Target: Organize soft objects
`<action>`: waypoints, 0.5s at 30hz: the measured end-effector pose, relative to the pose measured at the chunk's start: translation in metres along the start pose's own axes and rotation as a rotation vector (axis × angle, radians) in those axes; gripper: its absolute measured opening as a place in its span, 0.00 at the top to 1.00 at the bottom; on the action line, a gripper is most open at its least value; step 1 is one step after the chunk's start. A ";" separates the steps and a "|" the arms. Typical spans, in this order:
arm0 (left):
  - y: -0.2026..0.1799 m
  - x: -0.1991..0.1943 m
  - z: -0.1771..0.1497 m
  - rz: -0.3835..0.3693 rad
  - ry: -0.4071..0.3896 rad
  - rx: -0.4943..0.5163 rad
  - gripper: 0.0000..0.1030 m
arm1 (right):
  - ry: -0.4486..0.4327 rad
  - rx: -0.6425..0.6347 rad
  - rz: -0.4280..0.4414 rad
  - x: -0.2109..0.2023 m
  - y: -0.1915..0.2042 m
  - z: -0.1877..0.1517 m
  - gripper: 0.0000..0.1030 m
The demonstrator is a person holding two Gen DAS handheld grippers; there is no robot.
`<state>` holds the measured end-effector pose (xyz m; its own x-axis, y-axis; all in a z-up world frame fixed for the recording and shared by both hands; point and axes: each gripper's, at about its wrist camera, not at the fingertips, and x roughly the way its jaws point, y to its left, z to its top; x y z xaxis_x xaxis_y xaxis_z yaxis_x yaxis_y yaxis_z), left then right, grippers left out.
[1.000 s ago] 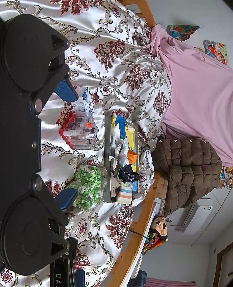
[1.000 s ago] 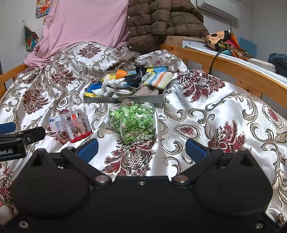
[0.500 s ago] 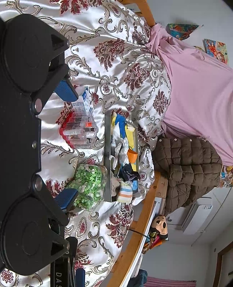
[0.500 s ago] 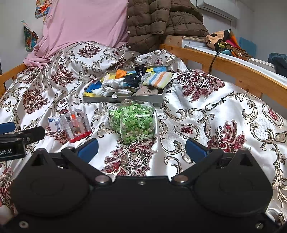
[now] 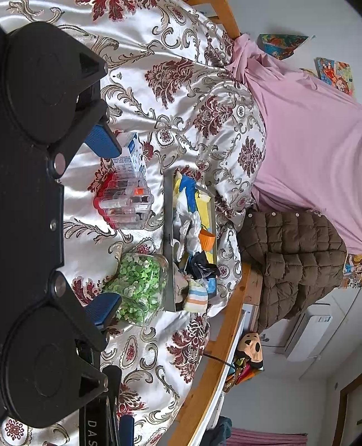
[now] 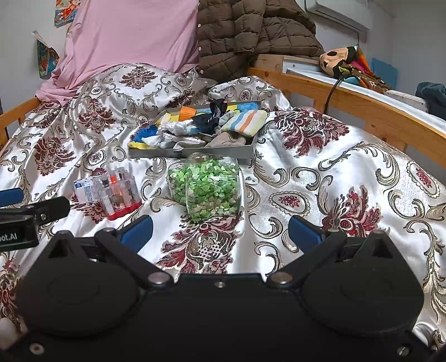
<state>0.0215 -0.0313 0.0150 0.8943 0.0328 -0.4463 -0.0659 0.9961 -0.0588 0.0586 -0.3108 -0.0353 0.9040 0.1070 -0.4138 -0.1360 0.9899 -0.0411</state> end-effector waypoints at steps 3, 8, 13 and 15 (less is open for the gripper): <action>0.000 0.000 0.000 -0.004 0.001 -0.002 0.01 | 0.003 0.000 -0.007 0.000 0.001 -0.001 0.01; -0.001 -0.003 0.000 -0.031 -0.011 -0.006 0.01 | 0.001 0.000 -0.011 0.000 0.002 -0.001 0.01; -0.002 -0.005 0.000 -0.070 -0.003 -0.020 0.01 | 0.000 0.000 -0.013 -0.001 0.003 -0.001 0.01; -0.003 -0.005 0.000 -0.073 -0.002 -0.024 0.01 | 0.000 0.000 -0.012 -0.001 0.003 -0.001 0.01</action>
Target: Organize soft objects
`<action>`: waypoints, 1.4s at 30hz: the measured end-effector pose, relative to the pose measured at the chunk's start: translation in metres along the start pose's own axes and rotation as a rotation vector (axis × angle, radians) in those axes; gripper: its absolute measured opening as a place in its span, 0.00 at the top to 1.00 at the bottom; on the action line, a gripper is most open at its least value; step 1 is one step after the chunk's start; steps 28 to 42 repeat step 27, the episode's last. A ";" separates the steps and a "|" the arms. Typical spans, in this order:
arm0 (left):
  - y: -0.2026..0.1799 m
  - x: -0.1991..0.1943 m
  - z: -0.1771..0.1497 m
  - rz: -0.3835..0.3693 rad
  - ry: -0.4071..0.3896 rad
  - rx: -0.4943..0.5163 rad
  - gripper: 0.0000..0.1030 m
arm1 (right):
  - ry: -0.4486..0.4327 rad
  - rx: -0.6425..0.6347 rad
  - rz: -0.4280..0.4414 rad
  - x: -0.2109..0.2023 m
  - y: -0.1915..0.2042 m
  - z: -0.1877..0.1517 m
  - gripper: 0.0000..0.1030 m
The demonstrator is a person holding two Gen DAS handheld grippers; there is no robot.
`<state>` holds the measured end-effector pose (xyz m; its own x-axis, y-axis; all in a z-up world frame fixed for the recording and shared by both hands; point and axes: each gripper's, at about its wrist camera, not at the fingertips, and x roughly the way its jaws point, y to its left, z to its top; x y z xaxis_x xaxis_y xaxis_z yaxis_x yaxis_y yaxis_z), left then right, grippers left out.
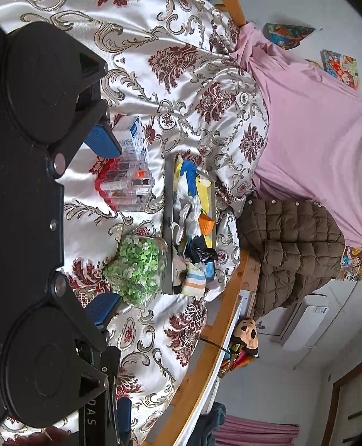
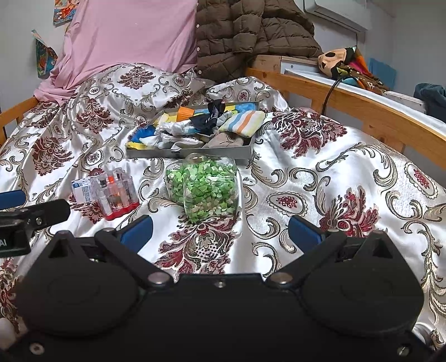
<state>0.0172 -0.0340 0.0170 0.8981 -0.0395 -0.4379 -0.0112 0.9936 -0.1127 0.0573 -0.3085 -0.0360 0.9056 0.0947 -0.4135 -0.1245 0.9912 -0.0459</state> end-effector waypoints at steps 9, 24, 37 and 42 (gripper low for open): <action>-0.002 0.000 0.000 0.016 0.001 0.020 0.01 | 0.002 0.002 -0.004 0.000 0.000 0.001 0.01; -0.001 0.000 -0.001 0.030 0.006 0.026 0.01 | 0.004 0.002 -0.004 0.000 0.001 0.001 0.01; -0.001 0.001 -0.002 0.028 0.012 0.027 0.01 | 0.003 0.002 -0.004 0.000 0.001 0.001 0.01; -0.001 0.001 -0.002 0.028 0.012 0.027 0.01 | 0.003 0.002 -0.004 0.000 0.001 0.001 0.01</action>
